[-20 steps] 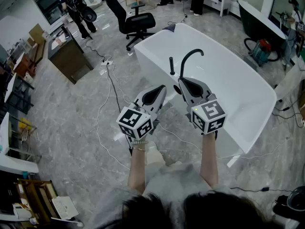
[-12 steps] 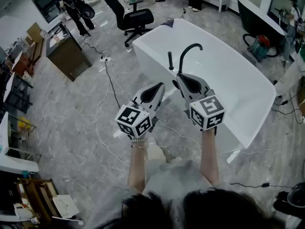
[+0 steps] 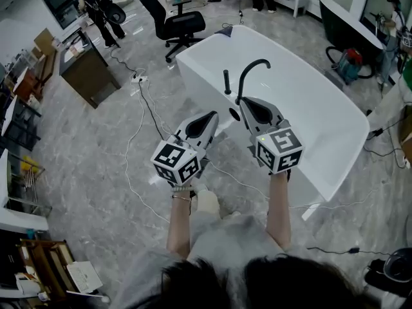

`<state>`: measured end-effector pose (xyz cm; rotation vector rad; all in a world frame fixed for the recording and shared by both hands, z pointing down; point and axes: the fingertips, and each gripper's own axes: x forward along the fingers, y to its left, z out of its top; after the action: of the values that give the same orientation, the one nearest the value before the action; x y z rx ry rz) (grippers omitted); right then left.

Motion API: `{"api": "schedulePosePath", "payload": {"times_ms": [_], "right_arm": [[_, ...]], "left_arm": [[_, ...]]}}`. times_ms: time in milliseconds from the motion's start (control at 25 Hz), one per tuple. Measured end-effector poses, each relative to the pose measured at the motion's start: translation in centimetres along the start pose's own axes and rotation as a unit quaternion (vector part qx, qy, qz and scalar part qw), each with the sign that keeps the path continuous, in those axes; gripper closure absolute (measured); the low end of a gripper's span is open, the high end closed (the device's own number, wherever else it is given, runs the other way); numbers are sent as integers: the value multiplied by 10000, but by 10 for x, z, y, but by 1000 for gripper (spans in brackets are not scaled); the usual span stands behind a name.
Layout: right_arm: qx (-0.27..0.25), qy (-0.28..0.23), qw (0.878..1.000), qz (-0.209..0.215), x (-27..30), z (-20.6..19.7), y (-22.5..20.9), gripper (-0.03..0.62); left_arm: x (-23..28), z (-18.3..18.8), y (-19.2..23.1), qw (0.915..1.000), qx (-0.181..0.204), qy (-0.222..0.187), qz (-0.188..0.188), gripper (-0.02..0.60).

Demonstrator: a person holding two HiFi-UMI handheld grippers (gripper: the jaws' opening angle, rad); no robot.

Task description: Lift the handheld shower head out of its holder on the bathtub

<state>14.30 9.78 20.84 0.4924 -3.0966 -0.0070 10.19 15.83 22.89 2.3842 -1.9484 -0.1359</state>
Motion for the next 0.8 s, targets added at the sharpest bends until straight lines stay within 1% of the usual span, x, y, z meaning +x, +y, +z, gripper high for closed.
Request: {"api": "schedulePosePath", "payload": {"times_ms": [120, 240, 440, 640, 800], "right_arm": [[68, 11, 10000, -35, 12, -2, -6, 594], [37, 103, 9999, -60, 27, -11, -15, 595], [124, 166, 9998, 15, 62, -23, -33, 595], [259, 205, 9994, 78, 107, -32, -46, 595], [335, 243, 9991, 31, 141, -36, -63, 594]], "left_arm": [[1, 1, 18, 10000, -33, 31, 81, 577], [10, -6, 35, 9999, -102, 47, 108, 577], [38, -20, 64, 9996, -196, 210, 9, 577], [64, -19, 104, 9993, -183, 307, -63, 577], [86, -18, 137, 9989, -211, 404, -114, 577]]}}
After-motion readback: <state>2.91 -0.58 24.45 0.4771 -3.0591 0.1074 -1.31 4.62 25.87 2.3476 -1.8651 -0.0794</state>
